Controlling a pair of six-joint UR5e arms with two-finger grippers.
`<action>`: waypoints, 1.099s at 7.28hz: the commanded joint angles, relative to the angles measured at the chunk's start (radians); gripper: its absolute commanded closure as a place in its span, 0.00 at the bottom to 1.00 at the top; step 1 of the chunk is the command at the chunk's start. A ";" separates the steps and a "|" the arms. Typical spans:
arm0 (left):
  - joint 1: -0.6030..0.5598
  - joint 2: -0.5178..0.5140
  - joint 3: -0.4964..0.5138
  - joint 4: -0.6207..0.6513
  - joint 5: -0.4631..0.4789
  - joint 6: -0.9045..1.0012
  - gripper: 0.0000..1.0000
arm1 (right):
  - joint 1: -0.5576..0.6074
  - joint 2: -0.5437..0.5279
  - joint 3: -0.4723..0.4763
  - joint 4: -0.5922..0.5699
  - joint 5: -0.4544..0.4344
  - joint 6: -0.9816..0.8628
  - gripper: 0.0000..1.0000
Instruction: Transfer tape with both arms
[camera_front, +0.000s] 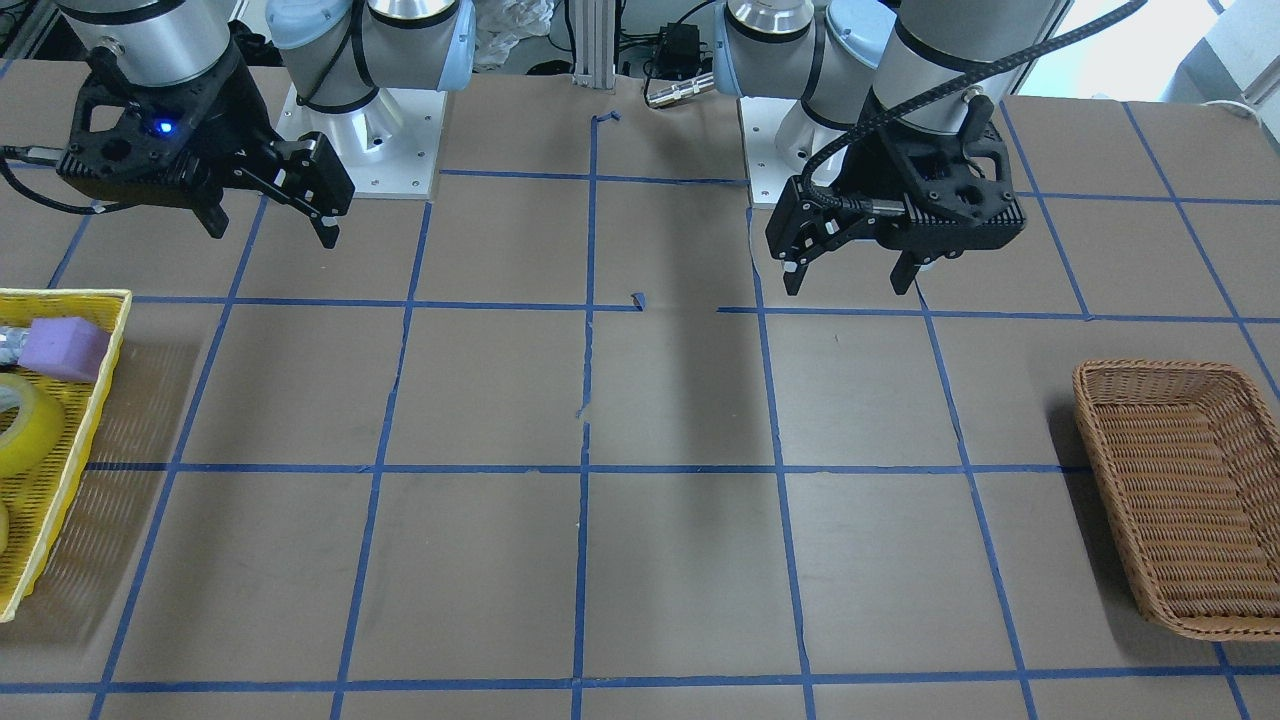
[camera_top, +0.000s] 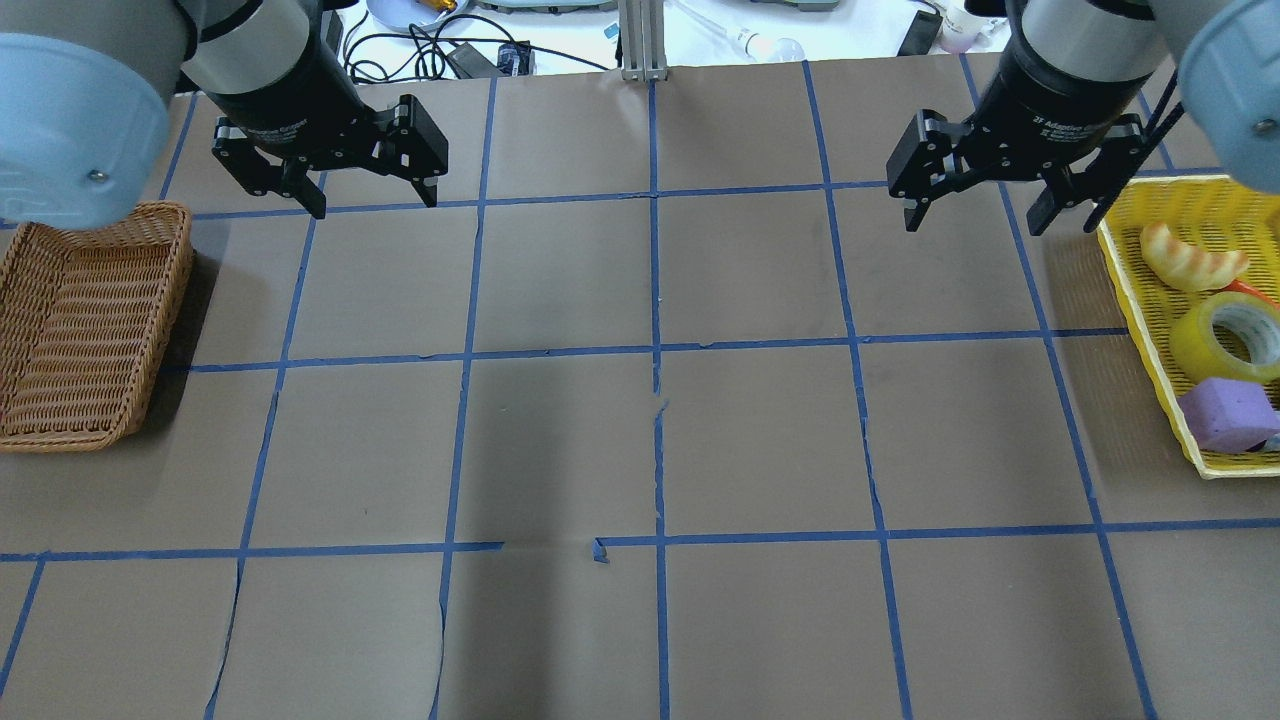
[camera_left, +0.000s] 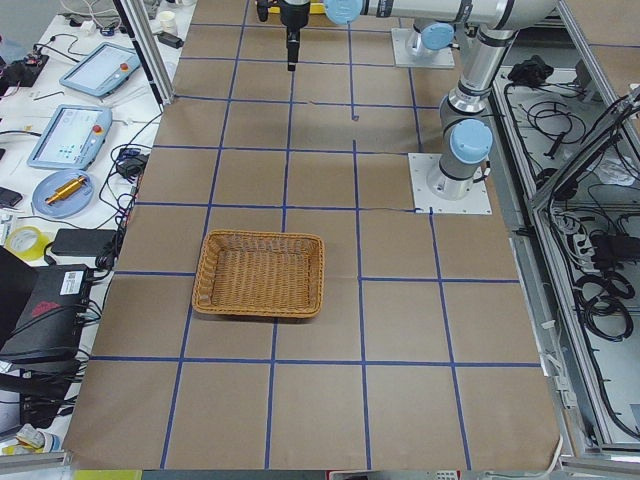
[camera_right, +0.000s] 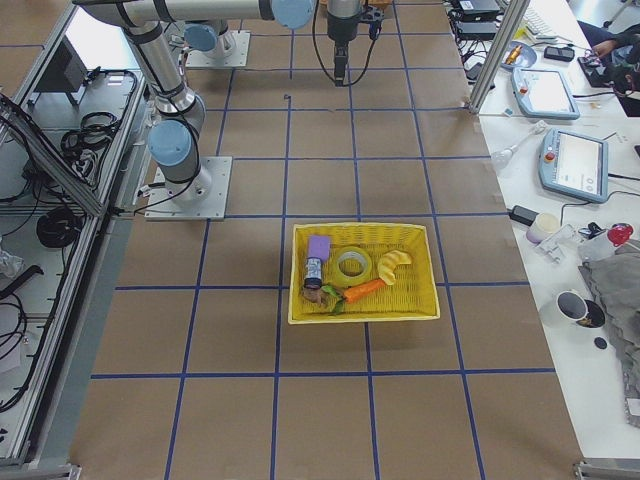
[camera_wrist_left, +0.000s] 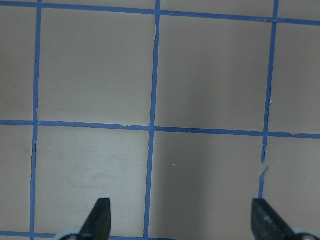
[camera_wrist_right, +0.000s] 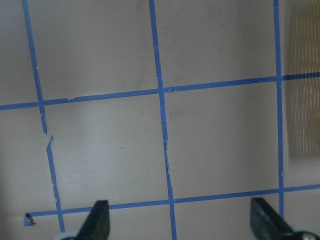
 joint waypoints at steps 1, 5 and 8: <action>0.000 0.000 0.002 0.000 0.000 0.000 0.00 | 0.001 0.000 0.005 0.000 -0.006 0.000 0.00; 0.000 0.000 0.000 0.000 0.000 0.000 0.00 | 0.001 -0.001 0.007 0.011 -0.011 0.015 0.00; 0.000 0.000 0.000 0.000 0.000 0.000 0.00 | 0.001 -0.002 0.005 0.011 -0.008 0.015 0.00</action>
